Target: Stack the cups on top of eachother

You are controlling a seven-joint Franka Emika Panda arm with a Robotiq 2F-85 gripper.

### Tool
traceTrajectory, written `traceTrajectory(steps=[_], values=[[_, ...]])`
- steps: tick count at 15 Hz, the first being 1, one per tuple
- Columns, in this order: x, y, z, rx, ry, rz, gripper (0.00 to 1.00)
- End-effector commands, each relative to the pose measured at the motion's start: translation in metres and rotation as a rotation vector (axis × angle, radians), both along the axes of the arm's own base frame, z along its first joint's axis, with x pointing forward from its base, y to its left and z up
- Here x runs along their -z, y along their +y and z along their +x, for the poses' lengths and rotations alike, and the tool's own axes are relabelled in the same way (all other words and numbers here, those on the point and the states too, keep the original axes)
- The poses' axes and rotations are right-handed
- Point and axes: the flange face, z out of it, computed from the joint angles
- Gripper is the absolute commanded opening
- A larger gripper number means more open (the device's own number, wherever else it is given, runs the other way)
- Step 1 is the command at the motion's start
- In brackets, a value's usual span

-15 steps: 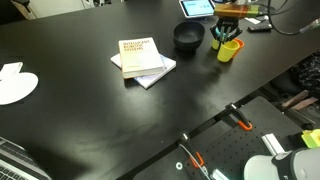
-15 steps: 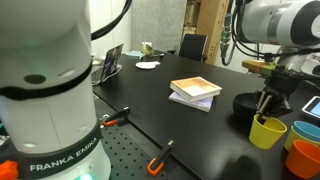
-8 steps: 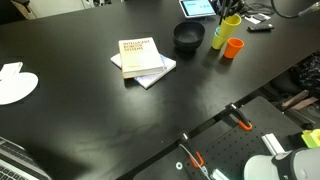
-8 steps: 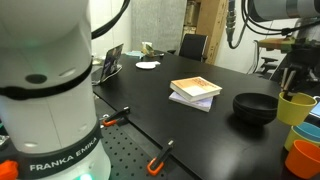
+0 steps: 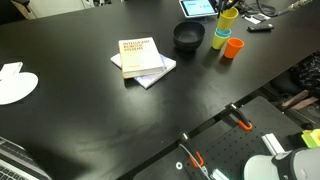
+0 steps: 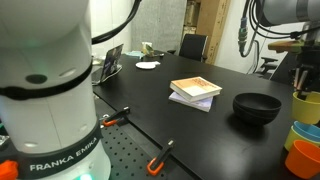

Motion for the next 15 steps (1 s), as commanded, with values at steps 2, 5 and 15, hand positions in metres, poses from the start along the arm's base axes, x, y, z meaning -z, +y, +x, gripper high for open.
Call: traceTrajectory(steps=[2, 5, 15], values=[[0.014, -0.019, 0.024, 0.020, 0.045, -0.031, 0.06], [0.020, -0.031, 0.028, 0.031, 0.062, -0.040, 0.06], [0.040, -0.048, 0.032, 0.067, 0.112, -0.019, 0.65]])
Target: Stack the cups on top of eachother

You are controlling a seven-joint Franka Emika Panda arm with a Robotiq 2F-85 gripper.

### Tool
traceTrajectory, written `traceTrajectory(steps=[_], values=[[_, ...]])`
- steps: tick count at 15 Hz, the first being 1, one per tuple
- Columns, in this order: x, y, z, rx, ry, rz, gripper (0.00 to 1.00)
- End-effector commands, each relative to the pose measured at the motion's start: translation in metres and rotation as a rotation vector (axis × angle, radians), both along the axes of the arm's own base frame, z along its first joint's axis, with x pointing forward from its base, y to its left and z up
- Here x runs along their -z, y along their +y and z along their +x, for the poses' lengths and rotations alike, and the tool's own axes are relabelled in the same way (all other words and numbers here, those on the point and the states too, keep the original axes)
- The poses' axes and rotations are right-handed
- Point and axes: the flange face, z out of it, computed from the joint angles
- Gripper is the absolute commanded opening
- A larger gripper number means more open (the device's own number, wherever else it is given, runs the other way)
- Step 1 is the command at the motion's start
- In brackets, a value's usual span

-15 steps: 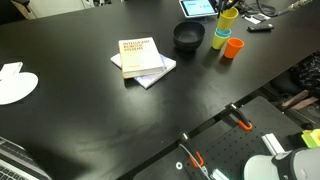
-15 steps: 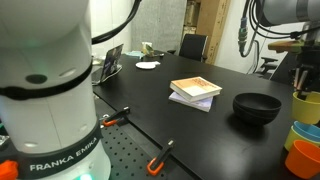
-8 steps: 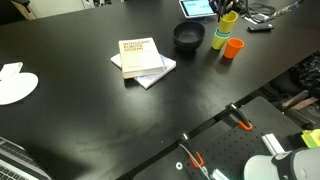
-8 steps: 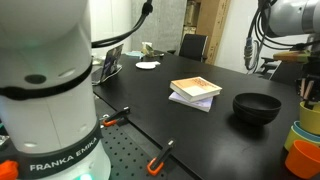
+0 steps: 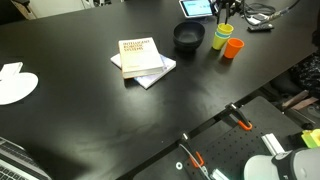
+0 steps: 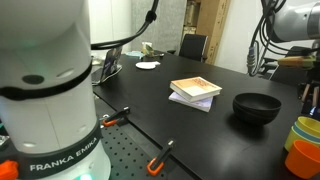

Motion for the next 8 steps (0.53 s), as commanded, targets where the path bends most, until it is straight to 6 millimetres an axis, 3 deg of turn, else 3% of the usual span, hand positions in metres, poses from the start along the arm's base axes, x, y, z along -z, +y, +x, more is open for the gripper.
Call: traceTrajectory(steps=[1, 5, 8], values=[[-0.003, -0.007, 0.006, 0.024, 0.010, 0.005, 0.73], [-0.006, -0.014, -0.016, 0.086, 0.076, 0.024, 0.99], [-0.003, -0.022, -0.041, 0.048, 0.095, 0.079, 1.00]])
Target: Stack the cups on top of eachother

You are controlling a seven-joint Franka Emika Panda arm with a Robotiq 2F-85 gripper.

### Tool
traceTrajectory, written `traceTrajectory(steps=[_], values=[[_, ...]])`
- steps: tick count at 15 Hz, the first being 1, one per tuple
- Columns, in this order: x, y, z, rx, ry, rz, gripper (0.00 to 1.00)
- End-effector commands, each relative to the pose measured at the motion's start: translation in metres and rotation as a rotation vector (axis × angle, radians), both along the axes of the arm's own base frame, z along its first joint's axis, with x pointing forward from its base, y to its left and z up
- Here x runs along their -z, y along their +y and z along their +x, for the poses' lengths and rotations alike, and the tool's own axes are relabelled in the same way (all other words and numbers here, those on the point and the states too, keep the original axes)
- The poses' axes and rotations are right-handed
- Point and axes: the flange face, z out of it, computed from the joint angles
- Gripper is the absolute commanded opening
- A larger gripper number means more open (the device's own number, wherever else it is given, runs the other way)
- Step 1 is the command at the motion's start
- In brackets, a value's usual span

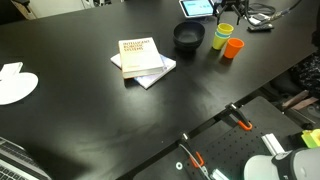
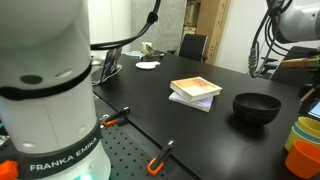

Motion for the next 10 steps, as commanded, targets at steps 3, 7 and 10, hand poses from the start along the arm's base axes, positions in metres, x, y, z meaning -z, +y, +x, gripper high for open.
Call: traceTrajectory(steps=[3, 7, 10], values=[[-0.002, -0.012, -0.041, -0.165, -0.042, 0.113, 1.00], [0.007, -0.015, -0.054, -0.286, -0.119, 0.236, 1.00], [0.019, -0.010, -0.051, -0.411, -0.152, 0.307, 1.00]])
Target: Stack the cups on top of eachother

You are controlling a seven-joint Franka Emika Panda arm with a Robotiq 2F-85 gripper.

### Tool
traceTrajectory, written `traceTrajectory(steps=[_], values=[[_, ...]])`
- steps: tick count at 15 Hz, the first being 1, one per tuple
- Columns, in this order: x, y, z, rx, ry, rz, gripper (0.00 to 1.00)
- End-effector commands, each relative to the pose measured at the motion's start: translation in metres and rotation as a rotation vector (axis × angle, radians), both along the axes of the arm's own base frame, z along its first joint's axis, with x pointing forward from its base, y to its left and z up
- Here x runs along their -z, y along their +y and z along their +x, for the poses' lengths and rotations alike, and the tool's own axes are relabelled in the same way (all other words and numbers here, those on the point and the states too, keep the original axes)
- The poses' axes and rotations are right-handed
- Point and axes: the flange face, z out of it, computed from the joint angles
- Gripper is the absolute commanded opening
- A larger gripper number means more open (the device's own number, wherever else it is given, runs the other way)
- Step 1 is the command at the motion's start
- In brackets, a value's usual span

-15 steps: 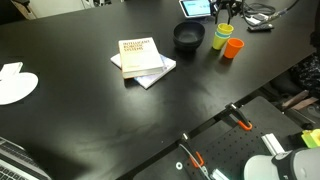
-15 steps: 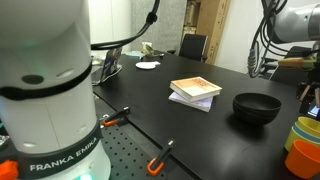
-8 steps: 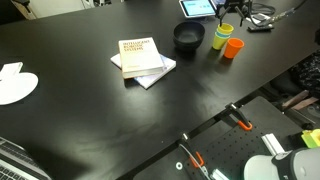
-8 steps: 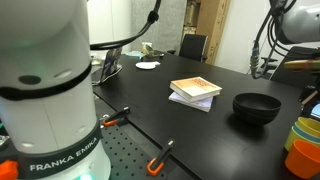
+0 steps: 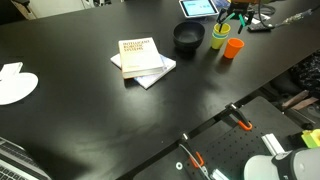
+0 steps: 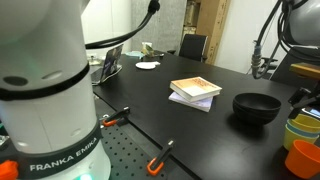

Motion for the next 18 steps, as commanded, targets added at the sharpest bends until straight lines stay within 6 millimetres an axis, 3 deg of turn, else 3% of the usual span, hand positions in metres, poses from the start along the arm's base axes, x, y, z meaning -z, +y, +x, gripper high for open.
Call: traceTrajectory(steps=[1, 8, 18], values=[[0.003, 0.009, 0.000, -0.135, -0.072, 0.075, 1.00], [0.010, -0.002, 0.007, -0.172, -0.128, -0.006, 1.00], [-0.001, -0.023, 0.003, -0.139, -0.158, -0.103, 1.00]])
